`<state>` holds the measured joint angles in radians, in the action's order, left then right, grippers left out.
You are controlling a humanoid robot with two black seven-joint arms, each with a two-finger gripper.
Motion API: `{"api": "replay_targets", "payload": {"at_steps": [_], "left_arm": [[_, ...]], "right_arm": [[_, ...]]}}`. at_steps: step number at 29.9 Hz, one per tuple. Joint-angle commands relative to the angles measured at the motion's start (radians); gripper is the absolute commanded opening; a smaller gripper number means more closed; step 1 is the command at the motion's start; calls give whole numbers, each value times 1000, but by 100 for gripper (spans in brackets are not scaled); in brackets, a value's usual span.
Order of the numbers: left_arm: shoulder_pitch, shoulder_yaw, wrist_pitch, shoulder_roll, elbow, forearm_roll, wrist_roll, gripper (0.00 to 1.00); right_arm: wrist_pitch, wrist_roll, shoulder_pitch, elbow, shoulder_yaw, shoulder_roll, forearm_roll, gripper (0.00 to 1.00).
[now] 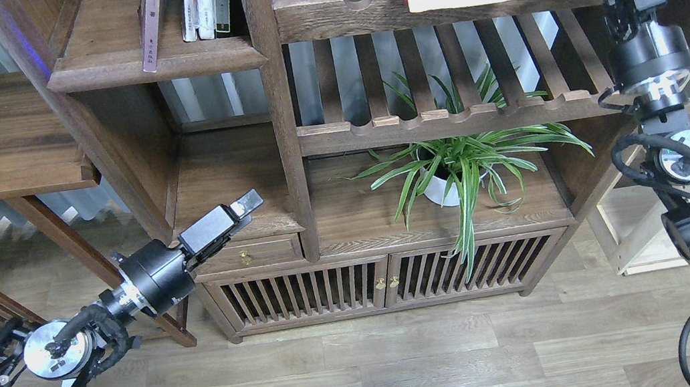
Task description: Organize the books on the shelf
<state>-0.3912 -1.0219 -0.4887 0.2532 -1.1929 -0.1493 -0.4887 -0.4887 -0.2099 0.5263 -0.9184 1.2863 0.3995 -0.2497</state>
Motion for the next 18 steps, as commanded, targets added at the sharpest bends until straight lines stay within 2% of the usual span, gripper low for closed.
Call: {"api": "replay_targets", "payload": {"at_steps": [1,5,7,9,10,18], "left_arm": [[2,0,0,0,-7,0,0,98],[2,-3,0,0,-11,0,0,98],[2,-6,0,1,-11,0,0,98],[3,-6,0,6,-10,0,0,98],[5,-4,0,8,-10,0,0,98],[15,-3,0,8,-10,0,0,98]], "right_arm": [[0,1,9,1,-22,1,4,77],[1,0,8,1,-28,-1,-5,35],[0,-2,6,1,-22,-1,-8,22],[0,-2,4,1,-22,-1,-8,13],[0,-3,1,1,-21,-1,-8,4],[0,-3,-29,-5,-10,21,-2,3]]}}
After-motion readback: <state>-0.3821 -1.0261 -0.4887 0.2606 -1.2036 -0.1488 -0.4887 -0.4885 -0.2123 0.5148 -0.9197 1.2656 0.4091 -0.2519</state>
